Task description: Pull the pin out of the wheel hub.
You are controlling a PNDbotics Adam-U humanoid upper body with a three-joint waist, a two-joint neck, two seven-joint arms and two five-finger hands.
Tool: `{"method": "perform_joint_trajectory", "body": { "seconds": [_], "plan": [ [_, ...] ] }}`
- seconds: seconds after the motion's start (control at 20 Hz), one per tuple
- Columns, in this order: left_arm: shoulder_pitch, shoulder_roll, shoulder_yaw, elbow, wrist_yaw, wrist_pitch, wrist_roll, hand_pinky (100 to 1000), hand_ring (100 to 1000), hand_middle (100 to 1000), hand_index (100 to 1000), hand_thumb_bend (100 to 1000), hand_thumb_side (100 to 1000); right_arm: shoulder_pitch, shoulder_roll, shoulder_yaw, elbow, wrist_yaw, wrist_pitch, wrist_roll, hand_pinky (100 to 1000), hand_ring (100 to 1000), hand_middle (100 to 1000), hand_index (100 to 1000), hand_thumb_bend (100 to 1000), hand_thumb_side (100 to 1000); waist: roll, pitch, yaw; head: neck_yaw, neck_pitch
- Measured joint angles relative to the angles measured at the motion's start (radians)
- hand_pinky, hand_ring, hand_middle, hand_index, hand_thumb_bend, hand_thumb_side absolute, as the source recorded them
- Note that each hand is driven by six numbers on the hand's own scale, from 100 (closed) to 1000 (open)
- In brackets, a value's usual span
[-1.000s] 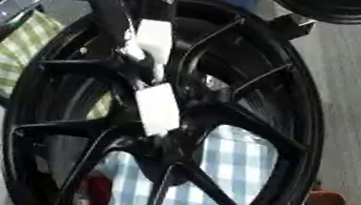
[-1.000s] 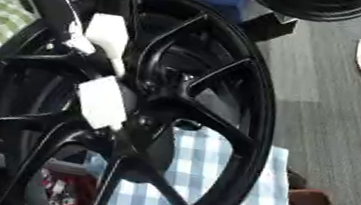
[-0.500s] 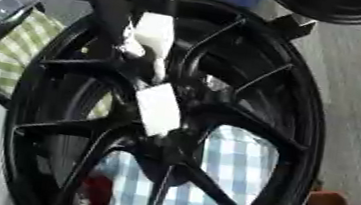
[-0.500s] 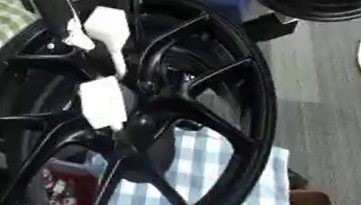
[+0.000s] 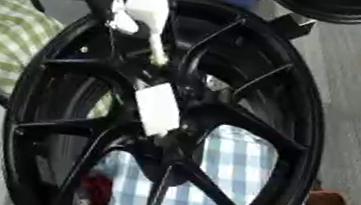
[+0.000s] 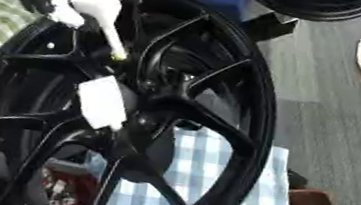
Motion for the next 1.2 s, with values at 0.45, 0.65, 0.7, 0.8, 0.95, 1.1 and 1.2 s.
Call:
{"method": "perform_joint_trajectory", "body": {
  "seconds": [0.45, 0.65, 0.7, 0.8, 0.95, 1.1, 1.2],
  "plan": [
    [0.043, 0.054, 0.103, 0.007, 0.005, 0.010, 0.126, 672, 425, 212, 324, 112, 100, 0.000, 0.000, -0.001, 0.000, 0.000, -0.002, -0.002, 805, 575, 682, 604, 100, 719, 0.000, 0.000, 0.005, -0.002, 0.001],
    [0.074, 0.069, 0.120, 0.031, 0.004, 0.021, 0.164, 675, 439, 228, 341, 100, 100, 0.007, 0.000, -0.020, 0.000, 0.000, -0.011, -0.014, 805, 575, 682, 604, 100, 710, 0.000, 0.000, 0.039, -0.049, 0.001],
    [0.094, 0.086, 0.135, 0.047, -0.002, 0.031, 0.176, 675, 442, 230, 345, 100, 100, 0.010, 0.000, -0.028, 0.000, 0.001, -0.015, -0.021, 805, 575, 682, 604, 100, 710, -0.001, 0.000, 0.064, -0.066, 0.000],
    [0.144, 0.134, 0.178, 0.089, -0.024, 0.055, 0.204, 676, 444, 235, 355, 100, 100, 0.012, 0.001, -0.039, 0.000, 0.001, -0.022, -0.034, 804, 575, 682, 604, 100, 711, -0.006, 0.000, 0.100, -0.094, -0.002],
    [0.219, 0.204, 0.252, 0.162, -0.066, 0.100, 0.250, 679, 446, 242, 363, 100, 100, 0.011, 0.008, -0.045, 0.000, 0.002, -0.028, -0.043, 804, 574, 682, 603, 100, 713, -0.019, 0.000, 0.092, -0.105, -0.007],
    [0.288, 0.240, 0.324, 0.234, -0.097, 0.144, 0.294, 685, 452, 261, 386, 100, 100, 0.011, 0.012, -0.047, 0.000, 0.002, -0.028, -0.047, 804, 574, 681, 603, 100, 712, -0.021, 0.000, 0.089, -0.105, -0.015],
    [0.336, 0.239, 0.366, 0.282, -0.103, 0.172, 0.324, 687, 452, 264, 388, 100, 100, 0.011, 0.017, -0.049, 0.000, 0.002, -0.028, -0.050, 804, 574, 681, 603, 100, 712, -0.021, 0.000, 0.089, -0.105, -0.016]
  ]
}}
